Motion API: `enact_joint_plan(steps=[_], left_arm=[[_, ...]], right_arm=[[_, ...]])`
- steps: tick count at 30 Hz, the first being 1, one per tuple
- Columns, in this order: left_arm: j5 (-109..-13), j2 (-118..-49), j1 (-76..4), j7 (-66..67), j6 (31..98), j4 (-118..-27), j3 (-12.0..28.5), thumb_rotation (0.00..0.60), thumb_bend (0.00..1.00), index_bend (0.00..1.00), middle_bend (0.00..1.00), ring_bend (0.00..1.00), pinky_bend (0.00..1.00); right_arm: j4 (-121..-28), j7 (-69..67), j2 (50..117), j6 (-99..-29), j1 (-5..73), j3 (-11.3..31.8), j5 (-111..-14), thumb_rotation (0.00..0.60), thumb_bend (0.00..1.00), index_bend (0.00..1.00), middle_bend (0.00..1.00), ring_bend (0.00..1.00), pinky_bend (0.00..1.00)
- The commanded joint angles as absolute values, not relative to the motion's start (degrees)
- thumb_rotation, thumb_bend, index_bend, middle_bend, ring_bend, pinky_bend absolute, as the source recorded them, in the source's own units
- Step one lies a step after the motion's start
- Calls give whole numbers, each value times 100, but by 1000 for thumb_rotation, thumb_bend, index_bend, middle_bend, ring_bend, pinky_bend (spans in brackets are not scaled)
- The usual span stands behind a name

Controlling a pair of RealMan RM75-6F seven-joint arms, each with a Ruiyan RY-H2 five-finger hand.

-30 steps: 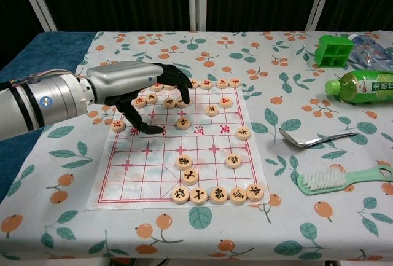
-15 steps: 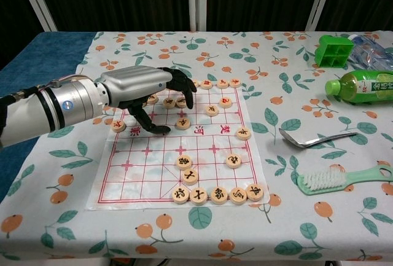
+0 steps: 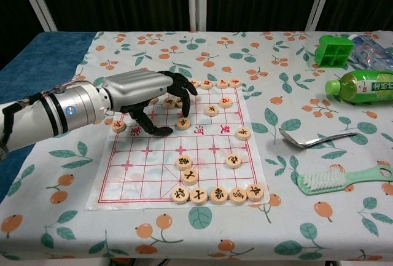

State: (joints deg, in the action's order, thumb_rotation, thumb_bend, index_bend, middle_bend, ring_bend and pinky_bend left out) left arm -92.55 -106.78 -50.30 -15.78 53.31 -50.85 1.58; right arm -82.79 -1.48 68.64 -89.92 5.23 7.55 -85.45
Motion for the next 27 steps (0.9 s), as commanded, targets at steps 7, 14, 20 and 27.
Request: enact_joint_plan(steps=[7, 14, 20, 27], left_arm=[[-9278, -10694, -5061, -1712, 5417, -5057, 99, 600, 309, 425, 121, 0, 0], [-9263, -10781, -5086, -1781, 5442, -4934, 79, 600, 309, 441, 121, 0, 0], [-9243, -10817, -5091, -1820, 5505, -4877, 88, 600, 313, 489, 122, 0, 0], [-9209, -10834, -5091, -1848, 5494, -4850, 73, 600, 318, 500, 122, 0, 0]], right_arm=[[-8250, -124, 6903, -8940, 533, 746, -8519, 600, 240, 0, 0, 0, 0], [-8254, -117, 6891, -8936, 521, 752, -8496, 600, 241, 0, 0, 0, 0], [-8227, -140, 6903, -8893, 528, 749, -8475, 600, 240, 0, 0, 0, 0], [-8211, -145, 6906, -8889, 528, 747, -8477, 600, 240, 0, 0, 0, 0]])
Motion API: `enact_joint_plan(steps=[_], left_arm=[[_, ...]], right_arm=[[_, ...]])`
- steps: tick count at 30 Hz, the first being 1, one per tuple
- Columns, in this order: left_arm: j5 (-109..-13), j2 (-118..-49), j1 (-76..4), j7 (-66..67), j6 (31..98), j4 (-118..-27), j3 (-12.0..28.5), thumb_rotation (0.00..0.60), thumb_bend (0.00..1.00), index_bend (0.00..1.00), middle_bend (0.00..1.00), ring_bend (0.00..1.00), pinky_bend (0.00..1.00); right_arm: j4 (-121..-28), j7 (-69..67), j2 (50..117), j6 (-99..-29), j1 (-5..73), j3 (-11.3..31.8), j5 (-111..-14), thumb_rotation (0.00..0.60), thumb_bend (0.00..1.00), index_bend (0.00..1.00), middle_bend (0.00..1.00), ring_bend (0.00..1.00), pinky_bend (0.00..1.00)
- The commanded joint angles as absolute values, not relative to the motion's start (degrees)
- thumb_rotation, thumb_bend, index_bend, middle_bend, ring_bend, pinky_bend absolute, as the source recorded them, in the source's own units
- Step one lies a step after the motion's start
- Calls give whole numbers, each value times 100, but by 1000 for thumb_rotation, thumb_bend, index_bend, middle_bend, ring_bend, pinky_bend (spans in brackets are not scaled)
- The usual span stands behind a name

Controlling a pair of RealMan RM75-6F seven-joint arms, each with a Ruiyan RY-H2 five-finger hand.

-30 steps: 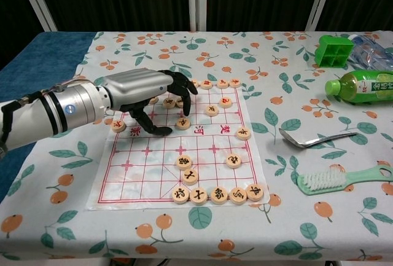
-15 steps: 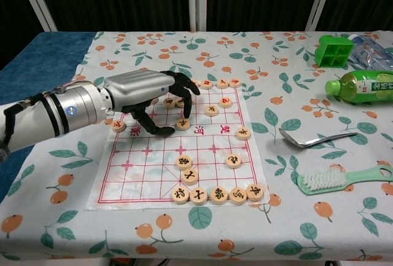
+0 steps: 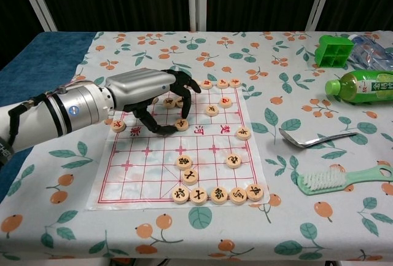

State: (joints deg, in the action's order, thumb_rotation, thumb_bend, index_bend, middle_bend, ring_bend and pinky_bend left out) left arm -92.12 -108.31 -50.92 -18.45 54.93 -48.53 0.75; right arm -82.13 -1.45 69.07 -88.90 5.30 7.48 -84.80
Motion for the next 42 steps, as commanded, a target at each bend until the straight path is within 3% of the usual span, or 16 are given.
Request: enact_joint_plan(steps=[1, 29, 33, 38, 42], left_arm=[[-9205, -10837, -5090, -1853, 5500, -4848, 73, 600, 318, 500, 122, 0, 0], [-9078, -11087, -5375, -2077, 5336, -4101, 208, 600, 351, 494, 126, 0, 0], [-9137, -11084, -5376, -2186, 5460, -4070, 176, 600, 344, 448, 126, 0, 0], [-9176, -11060, -5369, -2256, 5504, -4075, 120, 600, 330, 285, 126, 0, 1], [-9172, -11012, -5339, -2190, 5503, -4123, 87, 600, 329, 228, 126, 0, 7]], right_arm=[[-8210, -146, 6906, -8888, 526, 747, -8473, 600, 240, 0, 0, 0, 0], [-8214, -84, 6894, -8731, 541, 730, -8378, 600, 240, 0, 0, 0, 0], [-8224, -73, 6894, -8710, 560, 736, -8381, 600, 241, 0, 0, 0, 0], [-8233, -54, 6896, -8702, 568, 737, -8381, 600, 240, 0, 0, 0, 0], [-8250, -42, 6886, -8719, 560, 739, -8379, 600, 241, 0, 0, 0, 0]])
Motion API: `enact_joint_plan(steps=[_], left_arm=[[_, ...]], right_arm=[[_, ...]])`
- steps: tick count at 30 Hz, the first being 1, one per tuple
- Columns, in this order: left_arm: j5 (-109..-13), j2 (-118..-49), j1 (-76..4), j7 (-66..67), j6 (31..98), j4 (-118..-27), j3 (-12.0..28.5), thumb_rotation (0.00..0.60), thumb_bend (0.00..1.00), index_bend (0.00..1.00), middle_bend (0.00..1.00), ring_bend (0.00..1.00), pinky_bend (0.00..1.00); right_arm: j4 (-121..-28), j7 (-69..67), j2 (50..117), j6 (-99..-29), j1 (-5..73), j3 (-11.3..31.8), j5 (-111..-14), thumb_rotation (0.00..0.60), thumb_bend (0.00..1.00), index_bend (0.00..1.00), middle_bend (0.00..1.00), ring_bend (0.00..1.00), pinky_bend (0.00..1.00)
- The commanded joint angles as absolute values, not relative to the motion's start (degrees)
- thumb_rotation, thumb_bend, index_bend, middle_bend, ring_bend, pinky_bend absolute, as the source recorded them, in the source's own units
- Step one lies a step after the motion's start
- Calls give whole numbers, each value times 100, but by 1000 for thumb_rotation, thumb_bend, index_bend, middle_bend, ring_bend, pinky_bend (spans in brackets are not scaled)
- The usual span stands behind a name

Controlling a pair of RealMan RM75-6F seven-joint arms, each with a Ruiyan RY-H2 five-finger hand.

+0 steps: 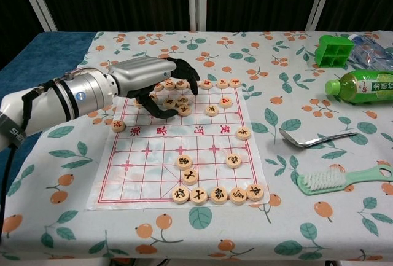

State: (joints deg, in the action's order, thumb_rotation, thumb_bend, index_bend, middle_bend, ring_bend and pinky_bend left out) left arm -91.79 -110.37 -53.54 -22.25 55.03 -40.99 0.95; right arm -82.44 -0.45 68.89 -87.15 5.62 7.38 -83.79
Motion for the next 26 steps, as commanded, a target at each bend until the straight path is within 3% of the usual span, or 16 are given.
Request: enact_joint_plan(steps=[1, 7, 12, 18, 26], left_arm=[[-9165, -10988, -5329, -2163, 5510, -4149, 87, 600, 329, 228, 126, 0, 8], [-9074, -10399, -5039, -1636, 6090, -4833, 224, 600, 327, 227, 126, 0, 7], [-8683, -9265, -4192, -504, 6868, -6283, 258, 600, 315, 209, 126, 0, 6], [-8178, -8185, -2831, 285, 7807, -7530, -168, 600, 295, 90, 123, 0, 0], [-8030, -7596, -1523, 221, 8827, -7946, -572, 600, 247, 87, 121, 0, 0]], right_arm=[[-8257, -40, 6882, -8724, 558, 741, -8380, 600, 241, 0, 0, 0, 0], [-8300, -41, 6850, -8771, 550, 755, -8401, 600, 241, 0, 0, 0, 0], [-8322, -54, 6834, -8806, 531, 734, -8438, 600, 240, 0, 0, 0, 0], [-8273, 60, 6860, -8681, 512, 634, -8412, 600, 240, 0, 0, 0, 0], [-8006, 42, 7115, -8479, 574, 579, -8363, 600, 240, 0, 0, 0, 0]])
